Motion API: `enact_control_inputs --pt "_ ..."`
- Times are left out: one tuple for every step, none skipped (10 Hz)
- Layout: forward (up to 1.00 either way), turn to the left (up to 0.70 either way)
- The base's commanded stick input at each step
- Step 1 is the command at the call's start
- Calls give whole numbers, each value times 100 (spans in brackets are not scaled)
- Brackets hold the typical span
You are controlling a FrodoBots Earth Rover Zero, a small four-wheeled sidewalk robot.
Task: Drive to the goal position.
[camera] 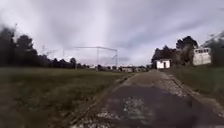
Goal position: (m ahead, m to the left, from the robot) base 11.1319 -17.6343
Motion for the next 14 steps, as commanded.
enact_control_inputs --pt "70 -24" --pt "70 -24" --pt "70 -24" --pt "70 -23" --pt "70 -23" --pt "70 -23" --pt "70 -23" --pt "70 -23" --pt "70 -23" --pt "70 -19" --pt "70 -13" --pt "70 -5" --pt "70 -3" --pt "70 0"
